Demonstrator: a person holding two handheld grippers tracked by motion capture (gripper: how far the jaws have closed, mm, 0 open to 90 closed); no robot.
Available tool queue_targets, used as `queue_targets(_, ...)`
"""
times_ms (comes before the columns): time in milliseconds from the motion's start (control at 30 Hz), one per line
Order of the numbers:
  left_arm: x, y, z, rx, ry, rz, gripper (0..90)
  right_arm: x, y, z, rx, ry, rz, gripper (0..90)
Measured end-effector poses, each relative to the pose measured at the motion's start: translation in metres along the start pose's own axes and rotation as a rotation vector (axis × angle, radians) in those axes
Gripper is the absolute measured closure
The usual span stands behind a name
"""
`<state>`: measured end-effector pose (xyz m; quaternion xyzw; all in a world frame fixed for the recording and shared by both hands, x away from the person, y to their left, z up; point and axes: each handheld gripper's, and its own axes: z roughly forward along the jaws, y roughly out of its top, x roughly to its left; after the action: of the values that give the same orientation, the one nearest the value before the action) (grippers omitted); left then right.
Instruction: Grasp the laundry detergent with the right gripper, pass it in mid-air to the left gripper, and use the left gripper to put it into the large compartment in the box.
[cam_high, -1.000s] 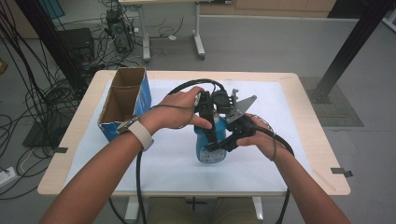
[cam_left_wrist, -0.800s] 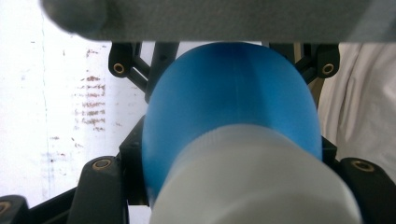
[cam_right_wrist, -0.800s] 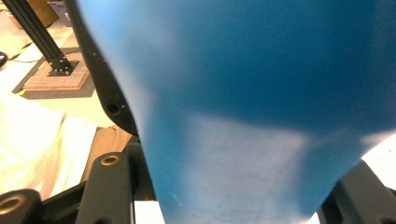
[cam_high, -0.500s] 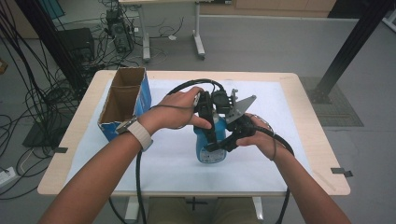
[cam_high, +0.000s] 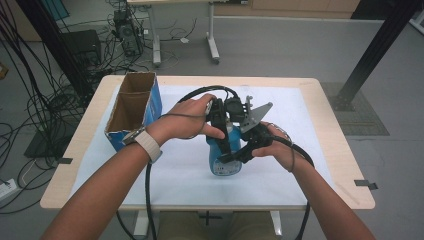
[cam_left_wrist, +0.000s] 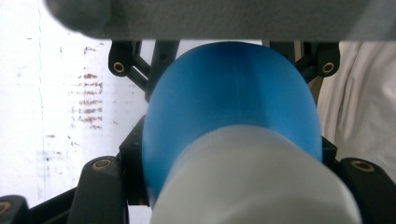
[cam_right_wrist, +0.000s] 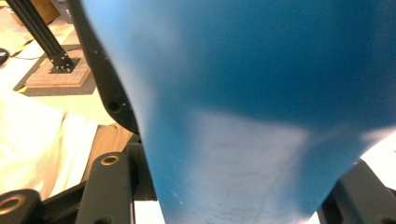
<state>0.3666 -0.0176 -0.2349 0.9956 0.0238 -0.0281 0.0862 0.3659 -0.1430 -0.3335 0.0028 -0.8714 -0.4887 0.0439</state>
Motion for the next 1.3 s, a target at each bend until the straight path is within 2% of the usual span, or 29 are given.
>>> queue_targets(1300, -0.0009, -0.0035, 0.0005, -0.016, -0.002, -0.012, 38.0, 0.0003, -0.0001, 0.001, 0.003, 0.0, -0.017, 42.8)
